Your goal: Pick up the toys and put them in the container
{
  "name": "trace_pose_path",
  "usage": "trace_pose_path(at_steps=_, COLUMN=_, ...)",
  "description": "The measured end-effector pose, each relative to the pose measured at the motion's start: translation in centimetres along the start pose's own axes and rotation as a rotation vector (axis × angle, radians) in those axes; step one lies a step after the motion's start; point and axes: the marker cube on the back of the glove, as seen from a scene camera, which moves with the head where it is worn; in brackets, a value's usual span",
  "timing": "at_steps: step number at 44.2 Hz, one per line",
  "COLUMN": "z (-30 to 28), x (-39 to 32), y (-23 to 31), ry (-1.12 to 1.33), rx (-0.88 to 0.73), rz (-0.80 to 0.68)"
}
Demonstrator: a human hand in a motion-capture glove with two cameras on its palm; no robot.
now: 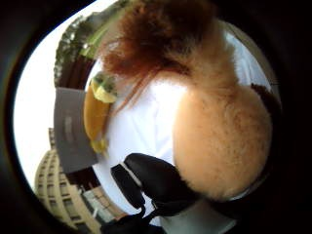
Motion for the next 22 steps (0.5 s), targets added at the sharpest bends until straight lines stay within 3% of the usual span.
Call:
trace_pose_path(at_steps=11, z=2.7, x=-0.5, y=1.3, ry=0.006, rx=-0.043, rz=0.057)
trace_pose_path(at_steps=22, z=1.8, x=-0.8, y=1.3, ry=0.081, rx=0.159, rz=0.087)
